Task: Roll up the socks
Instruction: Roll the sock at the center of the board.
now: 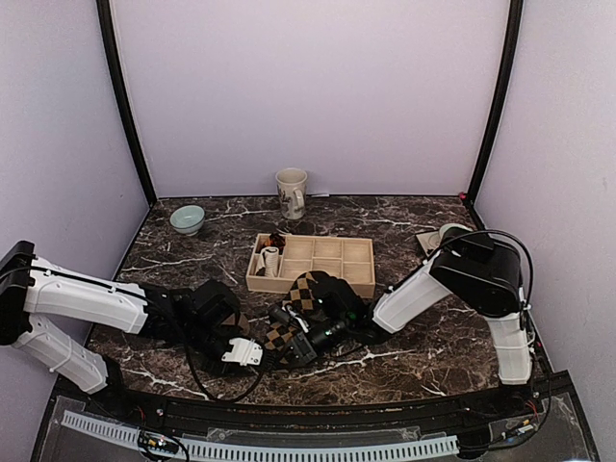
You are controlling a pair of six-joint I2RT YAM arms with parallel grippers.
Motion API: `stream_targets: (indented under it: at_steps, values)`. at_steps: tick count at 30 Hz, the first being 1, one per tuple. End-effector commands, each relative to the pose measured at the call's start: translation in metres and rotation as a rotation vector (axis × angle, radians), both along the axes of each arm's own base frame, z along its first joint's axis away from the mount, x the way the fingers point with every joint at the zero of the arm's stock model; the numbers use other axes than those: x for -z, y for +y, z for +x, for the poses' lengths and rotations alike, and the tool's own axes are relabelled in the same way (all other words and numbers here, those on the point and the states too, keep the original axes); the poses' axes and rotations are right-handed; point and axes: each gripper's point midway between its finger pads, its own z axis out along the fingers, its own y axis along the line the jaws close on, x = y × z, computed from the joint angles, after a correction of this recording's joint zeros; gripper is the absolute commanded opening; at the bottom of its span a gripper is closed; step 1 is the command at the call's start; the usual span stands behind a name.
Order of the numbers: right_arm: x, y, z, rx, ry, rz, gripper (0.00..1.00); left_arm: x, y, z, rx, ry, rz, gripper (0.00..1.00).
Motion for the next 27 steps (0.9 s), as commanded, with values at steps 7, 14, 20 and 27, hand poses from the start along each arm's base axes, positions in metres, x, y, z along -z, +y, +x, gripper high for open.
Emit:
stream_targets:
  at_steps: [7,14,20,27]
  values:
    - [0.139,-0.081,-0.029,0.065,0.097,-0.428,0.00,-0.016,-0.023,0.012,0.060,-0.120,-0.044,0.33]
    - [0.140,-0.085,-0.030,0.054,0.081,-0.459,0.00,-0.016,-0.018,0.008,0.061,-0.119,-0.044,0.34]
    - [0.140,-0.087,-0.028,0.052,0.065,-0.474,0.00,-0.007,-0.021,-0.001,0.090,-0.098,-0.042,0.34]
    - [0.144,-0.090,-0.027,0.046,0.046,-0.495,0.00,0.008,-0.021,-0.011,0.144,-0.094,-0.004,0.29]
